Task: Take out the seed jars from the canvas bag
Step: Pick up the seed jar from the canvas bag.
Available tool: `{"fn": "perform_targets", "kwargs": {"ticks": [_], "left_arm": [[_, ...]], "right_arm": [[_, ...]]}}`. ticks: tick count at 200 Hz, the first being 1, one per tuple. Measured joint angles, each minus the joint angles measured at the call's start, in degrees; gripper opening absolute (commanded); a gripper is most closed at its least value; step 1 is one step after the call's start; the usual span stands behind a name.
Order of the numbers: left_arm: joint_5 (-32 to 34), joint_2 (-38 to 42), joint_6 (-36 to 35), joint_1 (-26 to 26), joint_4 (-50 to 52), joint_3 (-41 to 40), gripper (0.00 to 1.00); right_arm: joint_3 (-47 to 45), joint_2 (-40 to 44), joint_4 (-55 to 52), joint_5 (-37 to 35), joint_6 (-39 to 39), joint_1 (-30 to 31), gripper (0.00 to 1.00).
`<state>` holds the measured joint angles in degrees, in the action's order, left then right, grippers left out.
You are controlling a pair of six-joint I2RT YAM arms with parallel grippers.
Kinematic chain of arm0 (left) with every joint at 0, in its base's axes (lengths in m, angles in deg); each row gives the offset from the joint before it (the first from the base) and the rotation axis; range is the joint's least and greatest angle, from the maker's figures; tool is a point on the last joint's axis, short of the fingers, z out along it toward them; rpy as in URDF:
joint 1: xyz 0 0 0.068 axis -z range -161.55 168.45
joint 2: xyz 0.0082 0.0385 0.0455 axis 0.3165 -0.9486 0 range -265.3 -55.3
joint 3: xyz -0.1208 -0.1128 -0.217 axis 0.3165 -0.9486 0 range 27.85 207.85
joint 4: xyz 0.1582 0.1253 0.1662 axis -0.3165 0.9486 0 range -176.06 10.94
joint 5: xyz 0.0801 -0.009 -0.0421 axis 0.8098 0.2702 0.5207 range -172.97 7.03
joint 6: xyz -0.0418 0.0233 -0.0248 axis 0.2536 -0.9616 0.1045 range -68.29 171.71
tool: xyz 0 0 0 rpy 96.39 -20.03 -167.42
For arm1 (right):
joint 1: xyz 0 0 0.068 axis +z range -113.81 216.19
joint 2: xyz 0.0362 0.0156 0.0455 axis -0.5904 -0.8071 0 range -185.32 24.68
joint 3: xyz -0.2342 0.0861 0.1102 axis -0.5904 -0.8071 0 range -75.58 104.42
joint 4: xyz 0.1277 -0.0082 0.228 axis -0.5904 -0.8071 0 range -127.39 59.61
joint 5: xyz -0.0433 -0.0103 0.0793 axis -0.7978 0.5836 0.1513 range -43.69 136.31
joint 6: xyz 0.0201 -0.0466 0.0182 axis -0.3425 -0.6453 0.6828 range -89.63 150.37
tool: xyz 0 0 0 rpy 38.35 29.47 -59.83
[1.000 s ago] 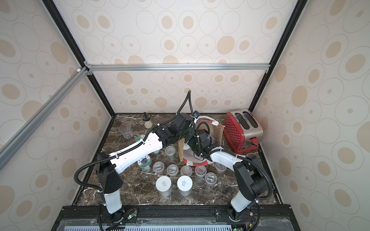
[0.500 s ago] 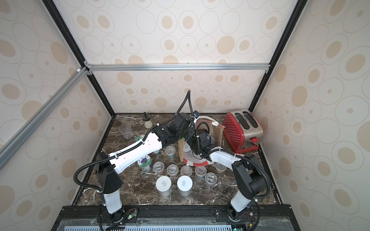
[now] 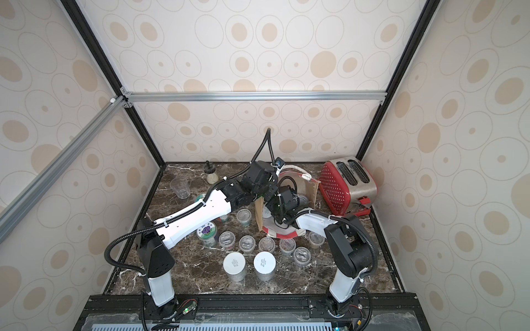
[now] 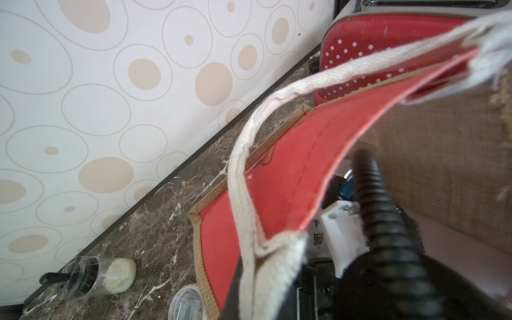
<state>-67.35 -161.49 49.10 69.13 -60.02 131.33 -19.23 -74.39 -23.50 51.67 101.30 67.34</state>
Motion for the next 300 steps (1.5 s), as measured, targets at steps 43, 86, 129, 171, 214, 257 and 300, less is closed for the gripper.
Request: {"fn": "perform_targets", "kwargs": {"ticks": [43, 86, 129, 171, 214, 257, 300], "left_arm": [[-0.13, 0.50, 0.00, 0.22, 0.20, -0.52, 0.00], [0.00, 0.83, 0.00, 0.22, -0.04, -1.01, 0.00], [0.33, 1.64, 0.00, 0.22, -0.46, -1.73, 0.00], [0.28, 2.91, 0.02, 0.39, -0.96, -1.90, 0.00], [-0.72, 4.42, 1.14, 0.79, -3.78, -1.97, 0.00], [-2.84, 3.78, 3.30, -0.24, -4.50, 0.26, 0.00], [-2.14, -1.22, 3.69, -3.52, -3.23, 1.77, 0.00]], "right_arm": [[1.49, -2.01, -0.85, 0.44, 0.87, 1.29, 1.00], [2.56, -2.60, -2.29, 0.15, 0.61, 1.31, 0.92], [2.67, -0.90, -5.33, -0.90, -2.03, 1.64, 0.67], [3.82, 4.33, -15.69, -3.41, -5.79, 1.51, 0.70], [4.42, 11.23, -26.18, -6.60, -9.94, 1.51, 0.70], [6.12, 15.21, -34.91, -10.08, -14.69, 0.96, 0.71], [15.63, 18.58, -38.07, -11.67, -20.68, 1.90, 0.71]]}}
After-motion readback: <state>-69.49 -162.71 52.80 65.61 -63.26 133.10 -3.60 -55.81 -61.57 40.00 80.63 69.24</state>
